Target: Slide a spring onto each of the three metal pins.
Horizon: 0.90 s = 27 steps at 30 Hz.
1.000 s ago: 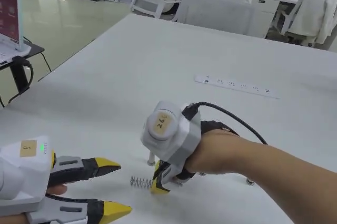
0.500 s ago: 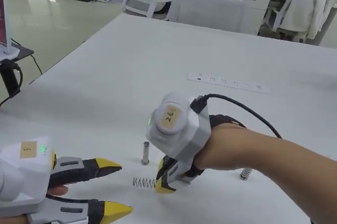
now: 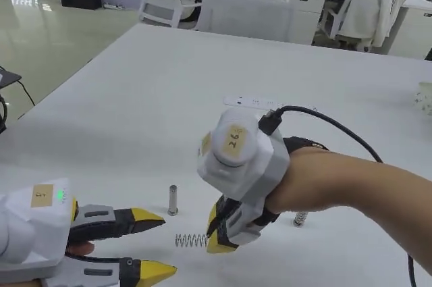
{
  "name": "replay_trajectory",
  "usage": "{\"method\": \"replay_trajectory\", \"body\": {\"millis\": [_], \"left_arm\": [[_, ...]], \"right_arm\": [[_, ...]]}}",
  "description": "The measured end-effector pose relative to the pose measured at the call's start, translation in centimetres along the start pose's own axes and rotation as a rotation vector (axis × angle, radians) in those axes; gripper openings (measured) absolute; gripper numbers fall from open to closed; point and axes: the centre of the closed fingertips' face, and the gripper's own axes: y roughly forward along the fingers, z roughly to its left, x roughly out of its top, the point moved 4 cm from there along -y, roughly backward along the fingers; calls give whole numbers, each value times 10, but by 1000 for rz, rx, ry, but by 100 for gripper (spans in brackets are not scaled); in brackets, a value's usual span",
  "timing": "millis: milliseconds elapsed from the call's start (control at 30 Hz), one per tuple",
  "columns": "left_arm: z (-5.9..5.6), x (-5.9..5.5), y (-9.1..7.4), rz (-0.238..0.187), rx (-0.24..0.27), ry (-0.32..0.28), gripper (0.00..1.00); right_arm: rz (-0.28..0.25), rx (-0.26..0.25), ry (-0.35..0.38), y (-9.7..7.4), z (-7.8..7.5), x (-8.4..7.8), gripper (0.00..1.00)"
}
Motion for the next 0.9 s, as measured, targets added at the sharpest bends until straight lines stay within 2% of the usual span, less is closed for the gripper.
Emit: {"method": "replay_trajectory", "body": {"millis": [267,567,900], "left_arm": [[-6,4,4,-20,-25,10,26],[-4,9,4,-49,-29,16,15],[-4,10,5,-58,-35,22,3]], "right_arm": [[-12,2,-32,-4,4,6,8],[-23,1,-64,-5,4,14,8],[-22,-1,-99,-6,5,14,8]]}}
